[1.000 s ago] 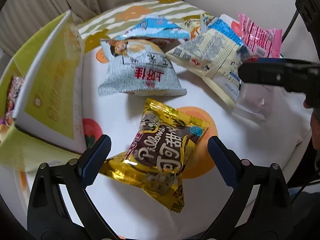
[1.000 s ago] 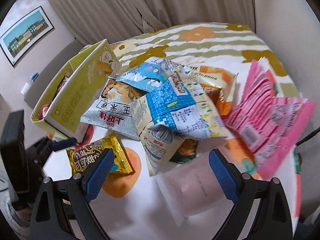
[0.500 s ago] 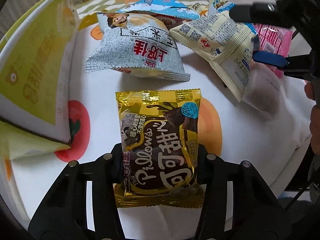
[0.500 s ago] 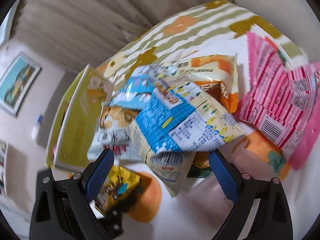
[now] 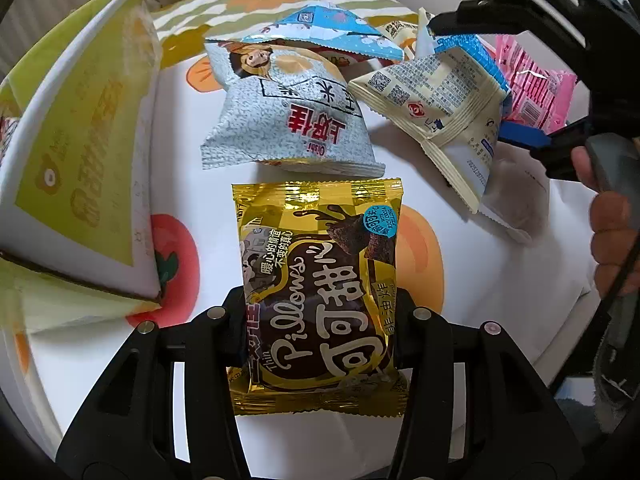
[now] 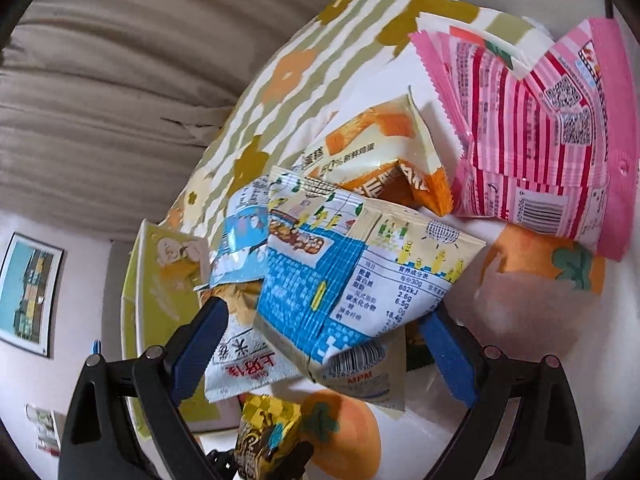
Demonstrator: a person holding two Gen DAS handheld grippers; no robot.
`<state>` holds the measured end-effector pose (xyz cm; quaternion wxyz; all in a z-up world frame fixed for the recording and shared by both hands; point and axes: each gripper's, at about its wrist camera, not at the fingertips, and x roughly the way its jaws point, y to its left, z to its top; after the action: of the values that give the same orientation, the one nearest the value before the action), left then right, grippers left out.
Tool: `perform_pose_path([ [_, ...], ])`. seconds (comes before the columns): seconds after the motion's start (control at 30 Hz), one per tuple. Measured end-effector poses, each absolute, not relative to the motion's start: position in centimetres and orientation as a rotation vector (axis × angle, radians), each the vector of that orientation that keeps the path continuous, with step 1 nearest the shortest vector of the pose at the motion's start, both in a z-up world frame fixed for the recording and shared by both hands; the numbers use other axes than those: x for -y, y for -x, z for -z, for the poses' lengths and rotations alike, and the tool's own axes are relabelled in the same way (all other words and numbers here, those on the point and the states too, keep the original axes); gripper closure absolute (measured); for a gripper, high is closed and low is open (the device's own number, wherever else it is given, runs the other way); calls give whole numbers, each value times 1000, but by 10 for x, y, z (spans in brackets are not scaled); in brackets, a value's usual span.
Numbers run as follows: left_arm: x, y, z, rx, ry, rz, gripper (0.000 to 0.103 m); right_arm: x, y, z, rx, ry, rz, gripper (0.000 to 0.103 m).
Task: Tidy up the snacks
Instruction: 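Carry both bags to the green box and open the left tool over it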
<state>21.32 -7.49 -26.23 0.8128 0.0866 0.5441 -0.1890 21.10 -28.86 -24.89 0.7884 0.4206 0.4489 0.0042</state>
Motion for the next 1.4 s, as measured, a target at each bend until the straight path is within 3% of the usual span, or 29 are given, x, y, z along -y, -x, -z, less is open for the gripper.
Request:
perform_pose_path([
  [0.03, 74, -213, 261, -1162, -185, 406, 59, 288, -212, 250, -967, -913, 5, 11],
  [0.1, 71, -213, 259, -1161, -183, 413, 59, 287, -213, 253, -972, -922, 25, 30],
  [0.2, 68, -210, 252, -1146, -179, 412, 59, 286, -211, 256, -959, -961, 22, 42],
  [0.3, 66, -209, 245, -1138, -158, 416, 59, 285, -208, 253, -948, -958, 17, 48],
  [0.57, 62, -195, 207, -1093, -118, 435, 59, 280, -189, 216, -909, -868, -4, 51],
  [0.9, 29, -196, 128, -954, -40, 414, 59, 248, -180, 132, -840, -646, -110, 60],
  [1.4, -106, -289, 62, -851, -28, 245, 59, 138, -241, 64, -754, -533, -312, 61],
])
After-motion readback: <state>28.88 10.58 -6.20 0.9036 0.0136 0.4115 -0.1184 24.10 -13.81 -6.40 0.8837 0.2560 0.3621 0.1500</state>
